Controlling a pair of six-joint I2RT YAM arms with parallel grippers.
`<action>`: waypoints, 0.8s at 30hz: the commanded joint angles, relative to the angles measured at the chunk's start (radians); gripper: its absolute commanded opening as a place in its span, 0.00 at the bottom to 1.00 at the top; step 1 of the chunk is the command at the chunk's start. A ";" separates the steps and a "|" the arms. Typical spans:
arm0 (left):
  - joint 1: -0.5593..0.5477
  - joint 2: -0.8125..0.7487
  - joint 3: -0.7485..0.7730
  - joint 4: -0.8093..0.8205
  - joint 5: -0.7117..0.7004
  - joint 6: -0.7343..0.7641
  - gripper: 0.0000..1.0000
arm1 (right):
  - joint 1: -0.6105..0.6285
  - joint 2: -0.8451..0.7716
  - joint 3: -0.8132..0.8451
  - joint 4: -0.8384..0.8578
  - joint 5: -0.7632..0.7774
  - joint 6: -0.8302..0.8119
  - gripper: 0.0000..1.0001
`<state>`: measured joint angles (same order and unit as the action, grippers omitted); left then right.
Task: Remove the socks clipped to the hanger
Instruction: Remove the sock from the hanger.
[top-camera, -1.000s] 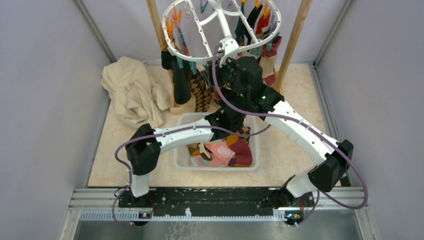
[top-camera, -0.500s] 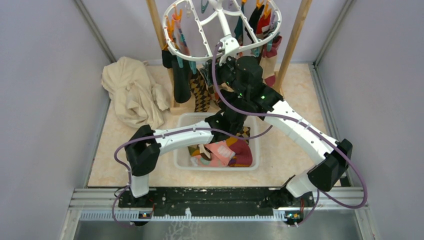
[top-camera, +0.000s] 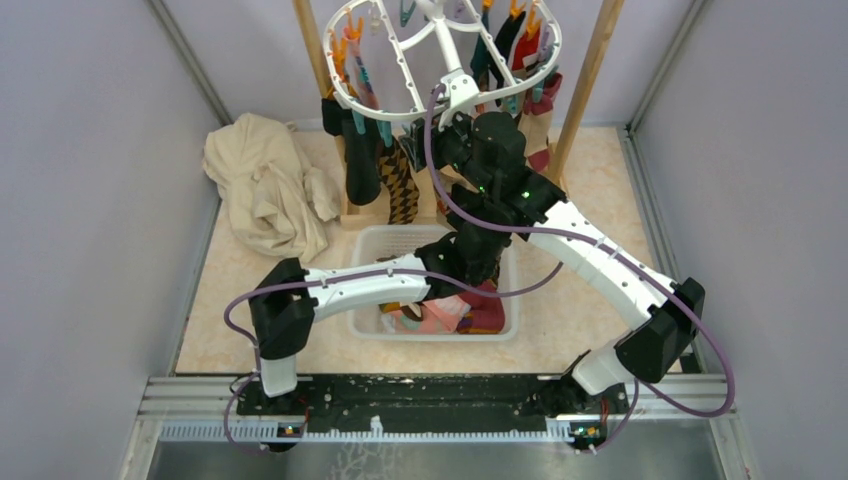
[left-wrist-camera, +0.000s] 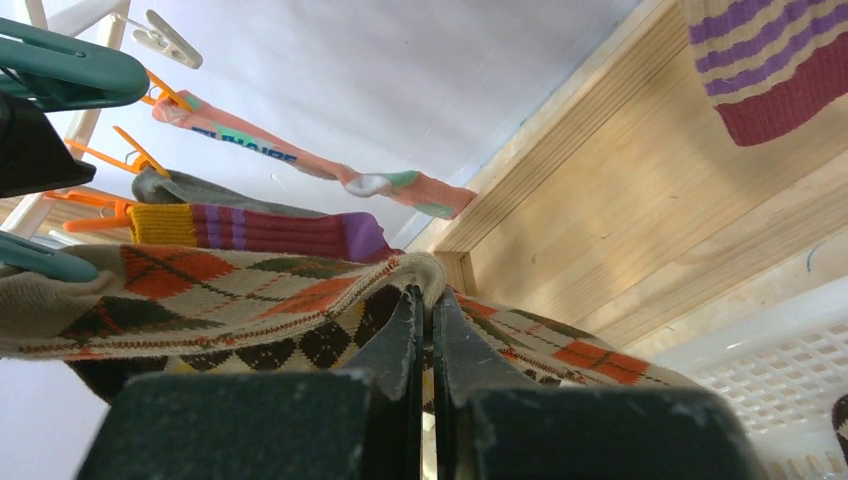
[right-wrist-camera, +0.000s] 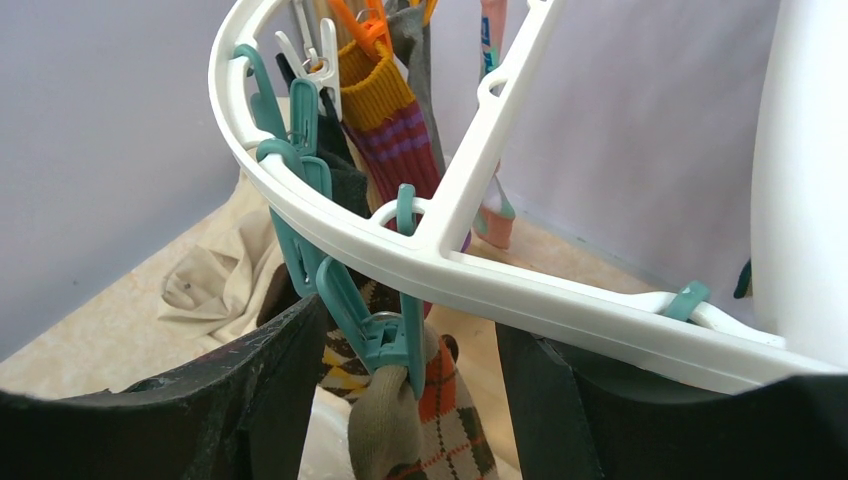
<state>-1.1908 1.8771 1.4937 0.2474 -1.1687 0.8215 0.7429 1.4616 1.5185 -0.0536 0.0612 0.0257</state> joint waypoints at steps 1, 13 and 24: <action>-0.009 -0.036 0.030 0.030 -0.022 0.021 0.00 | -0.005 -0.010 0.041 0.055 0.013 -0.005 0.63; -0.009 -0.018 0.036 0.054 -0.011 0.042 0.00 | 0.001 -0.010 0.053 0.089 0.057 0.009 0.62; -0.009 -0.013 0.037 0.058 0.001 0.052 0.00 | 0.010 0.002 0.055 0.175 0.074 0.035 0.61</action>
<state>-1.1992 1.8771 1.4940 0.2703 -1.1706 0.8631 0.7506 1.4620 1.5204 -0.0277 0.1093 0.0528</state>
